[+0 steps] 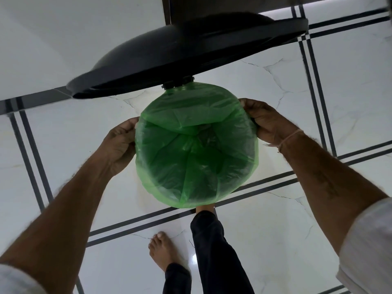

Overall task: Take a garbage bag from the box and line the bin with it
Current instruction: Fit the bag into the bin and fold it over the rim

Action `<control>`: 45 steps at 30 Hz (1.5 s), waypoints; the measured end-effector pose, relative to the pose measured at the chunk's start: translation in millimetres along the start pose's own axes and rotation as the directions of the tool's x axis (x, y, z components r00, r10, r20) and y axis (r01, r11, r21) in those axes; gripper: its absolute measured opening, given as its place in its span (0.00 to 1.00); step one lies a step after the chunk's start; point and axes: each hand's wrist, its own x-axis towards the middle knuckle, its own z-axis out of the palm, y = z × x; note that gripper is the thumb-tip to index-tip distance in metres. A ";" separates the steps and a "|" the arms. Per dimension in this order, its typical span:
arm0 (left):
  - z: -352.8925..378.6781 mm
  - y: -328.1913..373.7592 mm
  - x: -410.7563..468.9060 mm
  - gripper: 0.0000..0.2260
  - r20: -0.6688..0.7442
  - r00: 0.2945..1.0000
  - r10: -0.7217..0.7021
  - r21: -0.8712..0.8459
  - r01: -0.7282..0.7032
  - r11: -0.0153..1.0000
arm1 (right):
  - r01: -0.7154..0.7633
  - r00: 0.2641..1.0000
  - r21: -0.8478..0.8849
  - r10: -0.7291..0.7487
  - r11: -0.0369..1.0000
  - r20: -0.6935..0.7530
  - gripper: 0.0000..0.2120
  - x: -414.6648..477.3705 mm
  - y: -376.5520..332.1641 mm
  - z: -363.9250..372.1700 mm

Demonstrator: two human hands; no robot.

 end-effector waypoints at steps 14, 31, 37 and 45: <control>-7.2 -10.5 -19.6 0.12 0.009 1.000 0.004 -0.011 -0.003 1.000 | 0.111 0.992 -0.209 -0.096 0.972 0.078 0.10 -27.6 -11.8 -16.3; 13.6 -32.8 -49.2 0.13 -0.234 0.972 -0.027 -0.021 0.023 1.000 | 0.175 0.844 -0.371 -0.333 0.912 -0.420 0.09 -58.1 22.8 9.4; 28.4 -38.1 -56.3 0.06 -0.458 0.889 -0.022 -0.054 -0.003 0.999 | 0.144 0.692 -0.338 -0.339 0.930 -0.637 0.02 -73.2 33.8 26.5; 56.2 -59.1 -86.6 0.04 -0.552 0.834 -0.014 -0.170 -0.097 0.981 | 0.285 0.721 -0.120 -0.295 0.951 -0.627 0.07 -94.6 66.7 39.0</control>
